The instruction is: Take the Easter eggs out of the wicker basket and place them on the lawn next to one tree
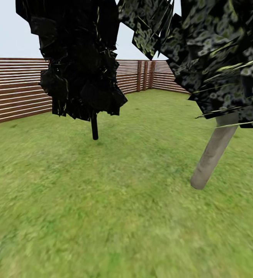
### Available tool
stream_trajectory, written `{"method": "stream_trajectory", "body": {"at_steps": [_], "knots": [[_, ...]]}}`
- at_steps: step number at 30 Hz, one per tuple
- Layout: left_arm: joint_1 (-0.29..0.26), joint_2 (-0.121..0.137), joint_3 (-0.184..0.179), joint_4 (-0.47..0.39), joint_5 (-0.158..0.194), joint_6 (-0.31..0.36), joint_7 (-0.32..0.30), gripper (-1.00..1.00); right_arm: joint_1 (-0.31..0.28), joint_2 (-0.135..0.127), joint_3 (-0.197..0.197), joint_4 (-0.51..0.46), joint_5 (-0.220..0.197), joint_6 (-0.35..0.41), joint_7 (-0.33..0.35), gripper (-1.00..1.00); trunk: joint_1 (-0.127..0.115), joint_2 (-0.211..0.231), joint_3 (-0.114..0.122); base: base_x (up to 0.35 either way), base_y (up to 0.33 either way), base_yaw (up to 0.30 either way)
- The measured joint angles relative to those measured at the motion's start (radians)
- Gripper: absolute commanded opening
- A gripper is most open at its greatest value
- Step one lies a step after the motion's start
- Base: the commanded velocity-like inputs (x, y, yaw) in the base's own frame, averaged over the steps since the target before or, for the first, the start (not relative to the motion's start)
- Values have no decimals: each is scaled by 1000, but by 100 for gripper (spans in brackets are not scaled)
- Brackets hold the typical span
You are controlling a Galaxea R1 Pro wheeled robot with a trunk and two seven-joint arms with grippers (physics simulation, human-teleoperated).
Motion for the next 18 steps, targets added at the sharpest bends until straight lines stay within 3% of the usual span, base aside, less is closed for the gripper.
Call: {"method": "stream_trajectory", "body": {"at_steps": [6,18], "knots": [[0,0,0,0,0,0,0,100,0,-1,0,-1,0,0,0,100,0,0,0,311,149,-52],[0,0,0,0,0,0,0,100,0,-1,0,0,0,0,0,100,0,0,0,315,142,-251]]}}
